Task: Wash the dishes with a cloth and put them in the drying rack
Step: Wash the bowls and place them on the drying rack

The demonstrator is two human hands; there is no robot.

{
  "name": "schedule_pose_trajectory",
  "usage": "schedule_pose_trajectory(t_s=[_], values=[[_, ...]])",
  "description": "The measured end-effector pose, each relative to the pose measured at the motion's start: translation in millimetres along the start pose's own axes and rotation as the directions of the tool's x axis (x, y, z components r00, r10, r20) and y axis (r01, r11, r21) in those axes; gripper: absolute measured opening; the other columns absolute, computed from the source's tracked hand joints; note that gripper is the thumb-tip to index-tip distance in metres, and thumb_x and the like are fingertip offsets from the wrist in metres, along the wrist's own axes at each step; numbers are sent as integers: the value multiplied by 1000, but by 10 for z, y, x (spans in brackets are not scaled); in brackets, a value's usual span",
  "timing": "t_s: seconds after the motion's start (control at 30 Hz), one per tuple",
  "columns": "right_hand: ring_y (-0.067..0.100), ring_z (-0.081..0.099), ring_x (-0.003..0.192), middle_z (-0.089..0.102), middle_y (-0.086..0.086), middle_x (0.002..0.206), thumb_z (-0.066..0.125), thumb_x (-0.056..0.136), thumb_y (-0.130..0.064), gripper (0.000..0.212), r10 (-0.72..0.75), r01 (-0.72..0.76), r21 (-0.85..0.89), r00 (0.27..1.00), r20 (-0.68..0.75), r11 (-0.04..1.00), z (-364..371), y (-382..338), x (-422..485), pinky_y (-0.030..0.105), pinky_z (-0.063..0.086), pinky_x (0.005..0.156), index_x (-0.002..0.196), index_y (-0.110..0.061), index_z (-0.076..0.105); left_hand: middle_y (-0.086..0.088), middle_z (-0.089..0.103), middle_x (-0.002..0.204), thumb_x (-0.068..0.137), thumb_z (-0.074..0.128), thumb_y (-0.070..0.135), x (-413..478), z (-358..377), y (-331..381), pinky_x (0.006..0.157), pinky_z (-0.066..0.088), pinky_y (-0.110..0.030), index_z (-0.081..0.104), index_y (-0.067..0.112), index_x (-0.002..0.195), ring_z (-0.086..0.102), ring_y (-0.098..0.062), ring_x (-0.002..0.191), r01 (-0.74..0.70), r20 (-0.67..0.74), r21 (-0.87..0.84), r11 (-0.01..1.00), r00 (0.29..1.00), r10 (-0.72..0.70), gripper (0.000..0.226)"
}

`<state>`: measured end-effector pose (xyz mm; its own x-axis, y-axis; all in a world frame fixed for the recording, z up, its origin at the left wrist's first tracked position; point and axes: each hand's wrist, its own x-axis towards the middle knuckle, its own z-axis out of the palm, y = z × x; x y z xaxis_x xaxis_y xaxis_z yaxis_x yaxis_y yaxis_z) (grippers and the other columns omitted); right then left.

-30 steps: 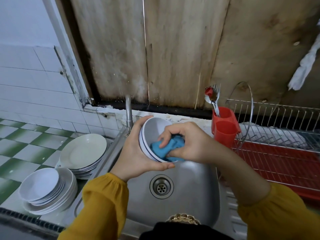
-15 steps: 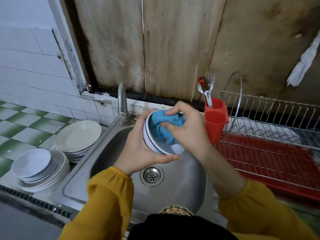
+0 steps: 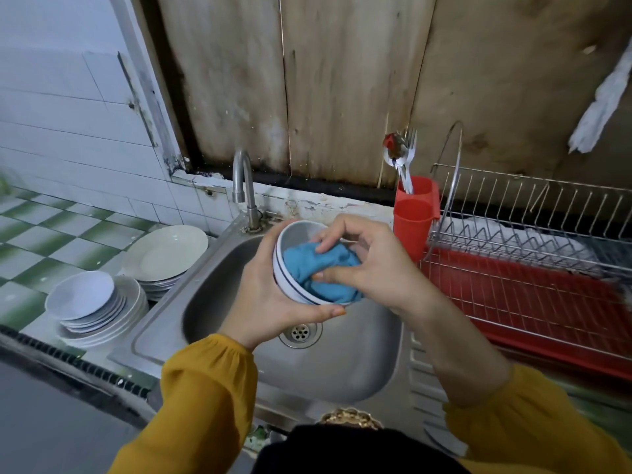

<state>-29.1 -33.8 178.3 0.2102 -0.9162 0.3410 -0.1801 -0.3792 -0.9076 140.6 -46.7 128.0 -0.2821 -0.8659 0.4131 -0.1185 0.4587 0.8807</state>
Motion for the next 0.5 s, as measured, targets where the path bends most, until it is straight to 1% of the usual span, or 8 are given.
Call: schedule_pose_trajectory(t_s=[0.07, 0.13, 0.2, 0.27, 0.33, 0.37, 0.43, 0.5], values=[[9, 63, 82, 62, -12, 81, 81, 70, 5, 41, -11, -19, -135, 976, -218, 991, -11, 50, 23, 32, 54, 76, 77, -29, 57, 8, 59, 129, 45, 92, 38, -24, 76, 24, 101, 49, -36, 42, 20, 137, 57, -16, 123, -6, 11, 29, 1000, 1000, 6, 106], [6, 60, 76, 59, -14, 79, 77, 73, 3, 42, -55, -7, -239, 967, -250, 971, 59, 69, -7, 28, 50, 70, 79, -31, 52, 11, 60, 126, 44, 93, 40, -42, 153, 26, 100, 48, -29, 43, 21, 135, 58, -13, 121, 3, 21, 27, 1000, 1000, -3, 105], [11, 60, 77, 59, -9, 82, 72, 72, 1, 41, -79, 76, -219, 997, -5, 973, 103, 40, -96, 33, 51, 70, 80, -32, 50, 5, 63, 122, 43, 94, 44, -45, 127, -4, 98, 51, -33, 44, 16, 135, 61, -18, 117, 8, 4, -5, 1000, 1000, -8, 108], [27, 61, 83, 61, 2, 85, 68, 68, 2, 40, -49, 100, -212, 971, 232, 972, -15, -61, -147, 49, 51, 76, 77, -34, 52, 3, 62, 123, 43, 94, 42, -45, 57, -13, 98, 51, -36, 44, 13, 136, 60, -20, 118, -18, -17, 8, 1000, 1000, 18, 110], [27, 58, 86, 60, 0, 89, 62, 65, 11, 44, -10, 169, -422, 935, 354, 891, -217, -95, -113, 50, 48, 78, 76, -31, 53, 8, 61, 125, 43, 92, 41, -57, 45, 16, 98, 48, -25, 45, 15, 137, 58, -14, 119, -50, -23, 58, 997, 998, 51, 108], [24, 56, 89, 59, -2, 92, 60, 65, 14, 43, -19, 227, -555, 935, 354, 800, -267, -79, -99, 48, 47, 77, 77, -27, 53, 12, 60, 124, 44, 91, 40, -70, 79, 37, 96, 47, -20, 46, 17, 136, 57, -11, 119, -57, -12, 65, 996, 998, 58, 106], [23, 55, 94, 55, 0, 100, 58, 66, 16, 39, -155, 260, -692, 965, 212, 673, -262, -28, -102, 48, 49, 75, 81, -20, 55, 15, 60, 124, 45, 90, 40, -95, 188, 80, 96, 46, -19, 46, 22, 134, 58, -11, 118, -53, 22, 56, 997, 998, 51, 101], [20, 55, 97, 56, -1, 102, 60, 68, 15, 37, -265, 223, -625, 964, 27, 748, -164, 16, -120, 42, 50, 80, 86, -17, 58, 13, 60, 124, 46, 89, 40, -84, 271, 94, 97, 47, -23, 47, 22, 132, 58, -13, 118, -45, 40, 33, 998, 998, 44, 97]])
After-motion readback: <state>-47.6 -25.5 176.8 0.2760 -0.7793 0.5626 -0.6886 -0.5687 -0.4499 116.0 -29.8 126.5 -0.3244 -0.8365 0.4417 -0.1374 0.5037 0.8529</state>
